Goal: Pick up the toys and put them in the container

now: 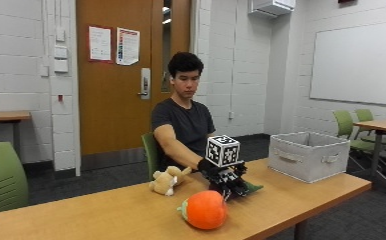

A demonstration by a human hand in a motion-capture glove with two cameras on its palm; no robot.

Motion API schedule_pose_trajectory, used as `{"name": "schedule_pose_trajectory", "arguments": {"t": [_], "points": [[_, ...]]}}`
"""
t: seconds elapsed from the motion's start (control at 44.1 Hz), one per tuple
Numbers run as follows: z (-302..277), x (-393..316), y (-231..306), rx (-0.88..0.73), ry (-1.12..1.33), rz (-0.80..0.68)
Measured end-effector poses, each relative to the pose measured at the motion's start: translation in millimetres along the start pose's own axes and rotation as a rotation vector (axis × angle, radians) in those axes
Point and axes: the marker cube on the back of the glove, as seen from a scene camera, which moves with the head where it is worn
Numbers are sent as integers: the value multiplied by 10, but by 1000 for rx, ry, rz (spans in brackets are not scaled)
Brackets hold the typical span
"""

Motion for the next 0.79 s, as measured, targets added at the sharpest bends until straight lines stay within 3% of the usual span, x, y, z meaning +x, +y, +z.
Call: {"name": "schedule_pose_trajectory", "arguments": {"t": [0.249,0.794], "points": [[122,73,-29,22,33,42],[-176,102,59,24,76,43]]}}
